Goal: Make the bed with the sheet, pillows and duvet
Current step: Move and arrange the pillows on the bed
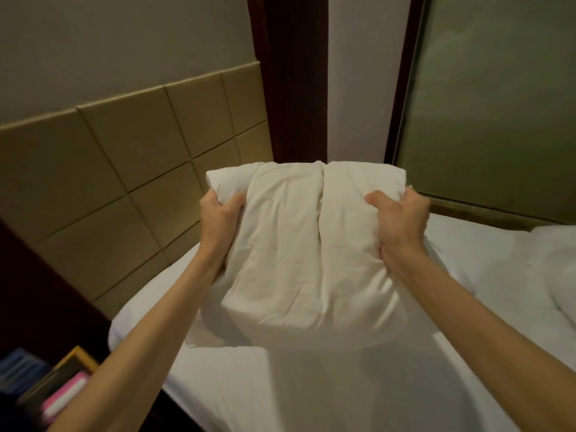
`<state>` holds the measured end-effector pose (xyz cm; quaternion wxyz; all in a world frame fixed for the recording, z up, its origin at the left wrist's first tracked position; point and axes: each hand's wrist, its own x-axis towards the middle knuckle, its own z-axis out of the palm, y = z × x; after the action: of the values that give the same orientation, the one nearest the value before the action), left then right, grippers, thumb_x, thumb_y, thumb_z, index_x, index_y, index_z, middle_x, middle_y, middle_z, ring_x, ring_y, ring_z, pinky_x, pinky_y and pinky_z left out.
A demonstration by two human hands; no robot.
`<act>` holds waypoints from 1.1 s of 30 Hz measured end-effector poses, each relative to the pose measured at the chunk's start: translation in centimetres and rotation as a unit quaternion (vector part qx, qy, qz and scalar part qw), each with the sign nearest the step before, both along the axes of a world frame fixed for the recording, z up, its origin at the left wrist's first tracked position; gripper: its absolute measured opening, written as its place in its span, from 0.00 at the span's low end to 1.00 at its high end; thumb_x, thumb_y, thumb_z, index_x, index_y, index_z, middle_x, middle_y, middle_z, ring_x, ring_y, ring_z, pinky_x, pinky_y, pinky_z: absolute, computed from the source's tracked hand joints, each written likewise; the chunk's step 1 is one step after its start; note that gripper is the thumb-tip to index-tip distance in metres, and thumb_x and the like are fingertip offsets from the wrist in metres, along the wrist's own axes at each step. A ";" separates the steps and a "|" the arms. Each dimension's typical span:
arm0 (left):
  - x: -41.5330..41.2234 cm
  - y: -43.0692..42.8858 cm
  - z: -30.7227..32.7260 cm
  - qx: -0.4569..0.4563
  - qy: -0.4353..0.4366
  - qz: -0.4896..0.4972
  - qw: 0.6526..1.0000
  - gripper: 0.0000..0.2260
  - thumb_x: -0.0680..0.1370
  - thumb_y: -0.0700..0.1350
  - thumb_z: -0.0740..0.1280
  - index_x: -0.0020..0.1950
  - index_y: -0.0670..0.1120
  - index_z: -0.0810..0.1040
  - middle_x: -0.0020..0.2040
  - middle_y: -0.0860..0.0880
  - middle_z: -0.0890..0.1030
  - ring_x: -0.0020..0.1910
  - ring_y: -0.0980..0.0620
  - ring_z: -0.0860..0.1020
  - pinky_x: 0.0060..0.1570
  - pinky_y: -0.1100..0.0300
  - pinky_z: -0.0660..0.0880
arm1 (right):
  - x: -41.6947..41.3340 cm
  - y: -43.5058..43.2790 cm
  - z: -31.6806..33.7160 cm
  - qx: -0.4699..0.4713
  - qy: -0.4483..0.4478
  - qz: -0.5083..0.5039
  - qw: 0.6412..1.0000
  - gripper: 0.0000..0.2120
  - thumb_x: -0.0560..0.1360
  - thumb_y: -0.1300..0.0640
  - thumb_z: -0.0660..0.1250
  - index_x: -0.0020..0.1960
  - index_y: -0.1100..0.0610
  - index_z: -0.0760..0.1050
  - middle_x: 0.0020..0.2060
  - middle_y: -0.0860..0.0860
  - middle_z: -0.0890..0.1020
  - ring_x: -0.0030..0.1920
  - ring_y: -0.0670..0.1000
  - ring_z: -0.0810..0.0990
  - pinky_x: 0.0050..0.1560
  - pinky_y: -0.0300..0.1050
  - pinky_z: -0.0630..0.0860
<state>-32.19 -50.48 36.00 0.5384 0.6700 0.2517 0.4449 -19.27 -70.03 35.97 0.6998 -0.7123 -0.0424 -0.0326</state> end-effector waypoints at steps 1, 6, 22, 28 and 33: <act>0.1 0.3 0.2 0.002 -0.001 0.002 1.000 0.05 0.74 0.39 0.66 0.50 0.41 0.76 0.39 0.51 0.79 0.30 0.64 0.76 0.30 0.66 0.73 | 0.2 0.3 0.1 0.000 0.002 0.002 1.000 0.16 0.63 0.52 0.71 0.49 0.56 0.78 0.46 0.51 0.82 0.48 0.54 0.80 0.53 0.55 0.78; 1.3 2.8 0.8 0.018 -0.002 0.006 1.000 0.03 0.75 0.37 0.65 0.48 0.40 0.75 0.36 0.51 0.77 0.28 0.64 0.74 0.28 0.67 0.71 | 1.5 2.7 0.7 -0.003 0.001 0.000 1.000 0.20 0.59 0.48 0.69 0.49 0.55 0.79 0.46 0.51 0.82 0.48 0.55 0.80 0.53 0.58 0.78; 12.0 30.0 -0.1 0.027 0.056 -0.172 0.983 0.08 0.75 0.42 0.66 0.54 0.45 0.78 0.49 0.48 0.83 0.46 0.50 0.82 0.43 0.56 0.79 | 9.2 27.2 -3.1 0.008 -0.009 -0.057 0.998 0.26 0.61 0.53 0.70 0.60 0.51 0.76 0.54 0.48 0.82 0.55 0.54 0.80 0.60 0.62 0.75; 18.8 39.3 0.2 0.033 0.066 -0.237 0.969 0.10 0.78 0.44 0.66 0.59 0.49 0.77 0.50 0.55 0.83 0.48 0.58 0.81 0.42 0.65 0.77 | 13.2 35.7 -2.8 0.002 -0.013 -0.073 0.997 0.27 0.68 0.59 0.70 0.67 0.54 0.73 0.59 0.48 0.79 0.60 0.54 0.77 0.65 0.60 0.72; 26.3 45.4 -0.8 0.047 0.066 -0.249 0.965 0.18 0.76 0.39 0.65 0.65 0.49 0.74 0.58 0.53 0.80 0.55 0.56 0.80 0.54 0.55 0.78 | 18.8 40.9 -2.7 0.014 -0.055 -0.077 0.995 0.26 0.71 0.66 0.68 0.69 0.58 0.71 0.58 0.48 0.78 0.60 0.52 0.76 0.66 0.53 0.72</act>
<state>-5.87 -5.07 35.24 0.5823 0.7639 0.0905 0.2631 -0.42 -29.10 33.25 0.7019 -0.7007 -0.0257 -0.1257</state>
